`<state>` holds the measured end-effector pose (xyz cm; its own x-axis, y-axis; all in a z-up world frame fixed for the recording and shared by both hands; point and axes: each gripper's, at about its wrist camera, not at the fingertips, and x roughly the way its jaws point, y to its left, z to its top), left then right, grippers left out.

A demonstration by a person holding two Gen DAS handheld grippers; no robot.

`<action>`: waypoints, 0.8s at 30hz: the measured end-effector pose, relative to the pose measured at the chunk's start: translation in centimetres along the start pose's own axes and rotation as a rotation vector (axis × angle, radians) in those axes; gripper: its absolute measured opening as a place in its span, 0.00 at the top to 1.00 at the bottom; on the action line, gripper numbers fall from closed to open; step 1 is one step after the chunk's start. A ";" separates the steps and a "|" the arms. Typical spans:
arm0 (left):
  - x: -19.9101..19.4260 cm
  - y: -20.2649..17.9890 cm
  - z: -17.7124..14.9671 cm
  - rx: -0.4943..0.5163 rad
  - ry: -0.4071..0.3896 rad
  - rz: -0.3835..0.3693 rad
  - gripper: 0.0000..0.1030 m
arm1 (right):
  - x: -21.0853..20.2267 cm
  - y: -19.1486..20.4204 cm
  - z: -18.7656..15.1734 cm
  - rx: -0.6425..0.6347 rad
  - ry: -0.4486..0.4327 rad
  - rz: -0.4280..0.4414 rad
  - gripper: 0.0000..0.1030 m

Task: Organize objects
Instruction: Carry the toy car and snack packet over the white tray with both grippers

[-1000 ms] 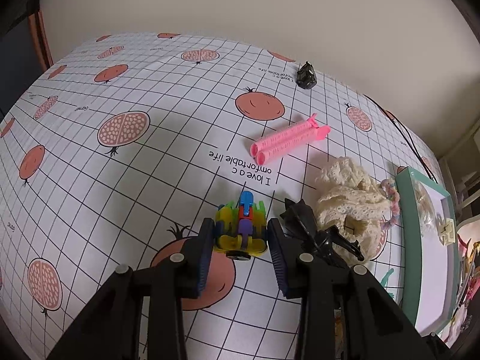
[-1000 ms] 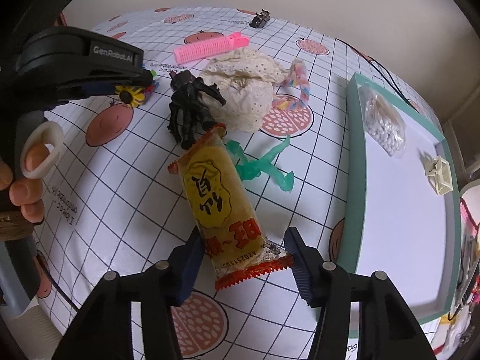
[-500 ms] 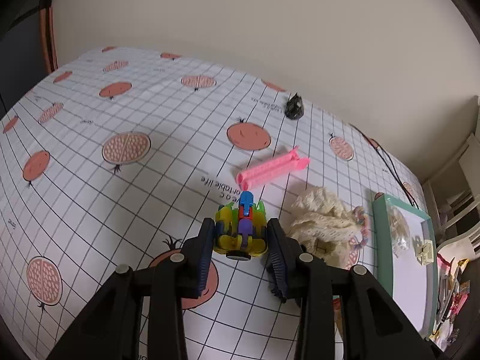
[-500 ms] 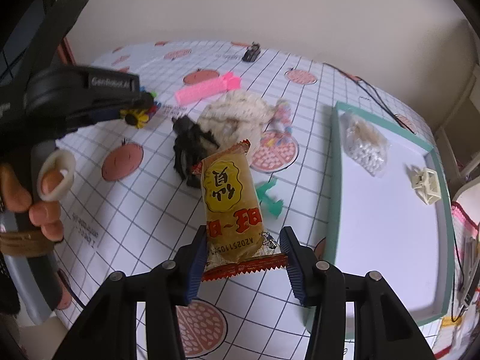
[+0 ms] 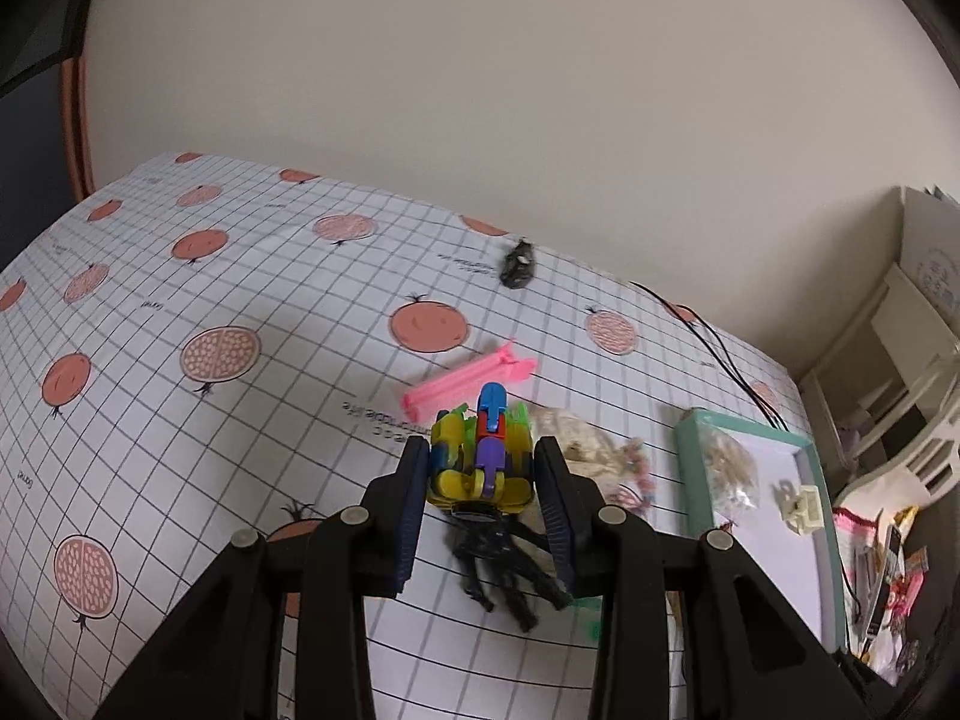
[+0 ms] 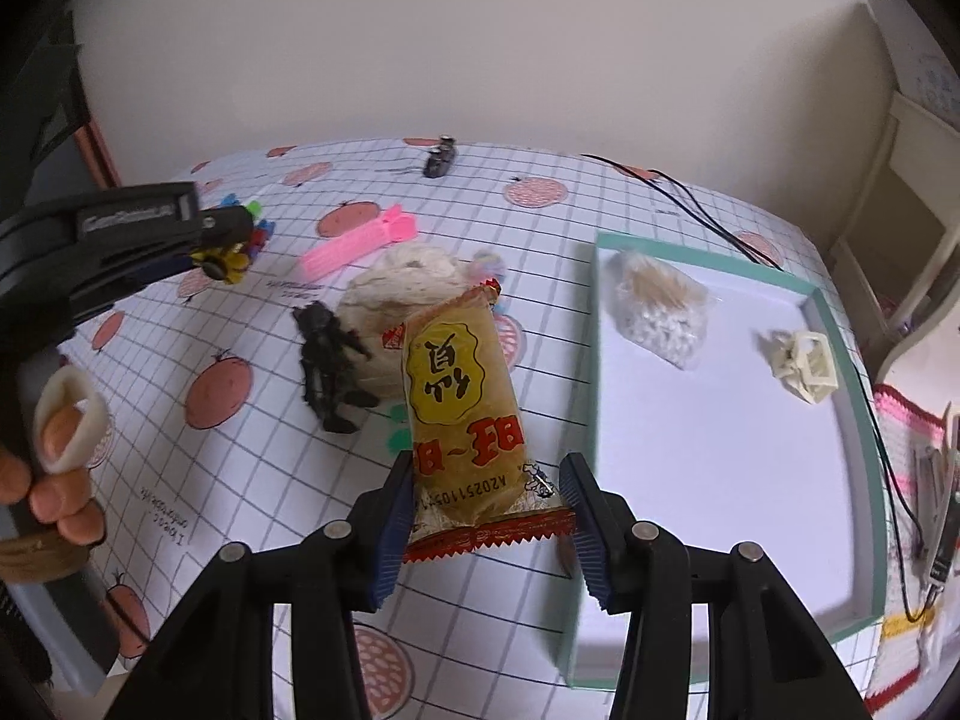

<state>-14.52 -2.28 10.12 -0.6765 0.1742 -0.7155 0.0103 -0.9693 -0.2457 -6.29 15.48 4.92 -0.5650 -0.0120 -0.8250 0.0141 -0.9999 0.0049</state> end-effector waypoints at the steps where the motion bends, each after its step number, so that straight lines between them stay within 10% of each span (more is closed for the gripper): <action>1: 0.0 -0.3 0.0 0.008 -0.001 -0.002 0.64 | 0.1 -0.4 -0.1 0.004 0.000 -0.005 0.51; 24: 0.4 -10.7 -5.1 0.248 0.068 -0.093 0.64 | 0.3 -13.7 -2.2 0.268 0.038 -0.139 0.51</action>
<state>-11.18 9.05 9.12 -0.6147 0.2676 -0.7420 -0.2356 -0.9600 -0.1510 -4.87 29.22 3.38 -0.5147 0.1203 -0.8489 -0.2819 -0.9588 0.0351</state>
